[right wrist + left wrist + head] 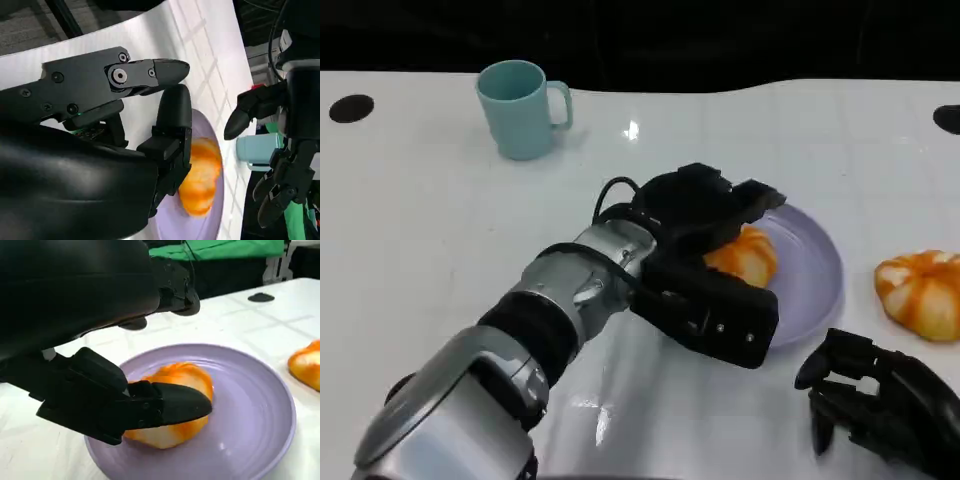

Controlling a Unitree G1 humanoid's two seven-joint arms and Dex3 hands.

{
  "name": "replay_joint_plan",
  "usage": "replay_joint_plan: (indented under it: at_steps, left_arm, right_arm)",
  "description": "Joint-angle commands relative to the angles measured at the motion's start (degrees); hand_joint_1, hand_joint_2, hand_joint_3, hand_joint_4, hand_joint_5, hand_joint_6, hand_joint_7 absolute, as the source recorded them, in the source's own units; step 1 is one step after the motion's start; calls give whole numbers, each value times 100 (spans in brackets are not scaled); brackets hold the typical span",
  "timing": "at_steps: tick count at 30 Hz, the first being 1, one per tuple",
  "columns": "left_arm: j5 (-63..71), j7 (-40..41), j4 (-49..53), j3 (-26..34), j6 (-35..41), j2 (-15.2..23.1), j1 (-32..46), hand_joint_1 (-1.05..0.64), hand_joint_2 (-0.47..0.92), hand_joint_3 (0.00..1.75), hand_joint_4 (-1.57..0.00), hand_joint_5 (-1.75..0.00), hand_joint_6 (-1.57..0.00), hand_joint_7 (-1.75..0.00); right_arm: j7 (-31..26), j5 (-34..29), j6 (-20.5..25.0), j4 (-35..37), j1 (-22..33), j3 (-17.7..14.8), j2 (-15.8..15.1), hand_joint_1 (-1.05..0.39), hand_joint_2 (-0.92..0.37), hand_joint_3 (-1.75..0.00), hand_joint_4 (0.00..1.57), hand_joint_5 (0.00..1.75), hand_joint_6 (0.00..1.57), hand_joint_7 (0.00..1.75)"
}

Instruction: Grasp the bread from the table and place it into the plate.

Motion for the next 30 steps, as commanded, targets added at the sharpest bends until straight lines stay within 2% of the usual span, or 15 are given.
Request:
replay_joint_plan:
  at_steps: [1, 8, 18, 21, 22, 26, 30]
  left_arm:
    - [21, -187, -199, -25, 64, 176, -94, -99, 92, 73, 0, -13, 0, -13]
    - [12, -312, -773, -30, 65, 508, 171, -99, 92, 76, 0, -12, 0, -12]
    - [-583, -647, -1965, 467, -222, 1008, 966, -96, 92, 73, 0, -12, -1, -13]
    - [-880, -445, -2138, 721, -610, 1111, 1256, -93, 92, 69, -5, -16, -7, -15]
    - [-1009, -318, -2180, 837, -791, 1136, 1385, -86, 92, 66, -15, -22, -15, -19]
    - [-1552, 86, -2210, 1311, -1532, 1094, 1860, -74, 92, 56, -36, -38, -38, -23]
    - [-2247, -241, -2341, 1660, -1853, 1019, 2227, -69, 92, 54, -40, -52, -50, -22]
  right_arm:
    - [-25, -79, -2, 84, 104, 36, -64, -52, -92, -25, 69, 175, 68, 139]
    - [-42, -90, 59, 102, 82, 17, -65, -53, -92, -25, 69, 175, 68, 140]
    - [-21, -128, -44, 248, 15, 16, -91, -55, -92, -24, 67, 175, 68, 138]
    - [19, -90, -42, 272, 3, 4, -72, -54, -92, -24, 67, 175, 69, 138]
    - [5, -99, -34, 246, 15, 7, -72, -54, -92, -24, 67, 175, 69, 138]
    - [-24, -133, -55, 202, 43, 20, -82, -55, -92, -24, 67, 175, 69, 137]
    - [-2, -126, -44, 181, 55, 19, -91, -56, -92, -23, 67, 175, 69, 137]
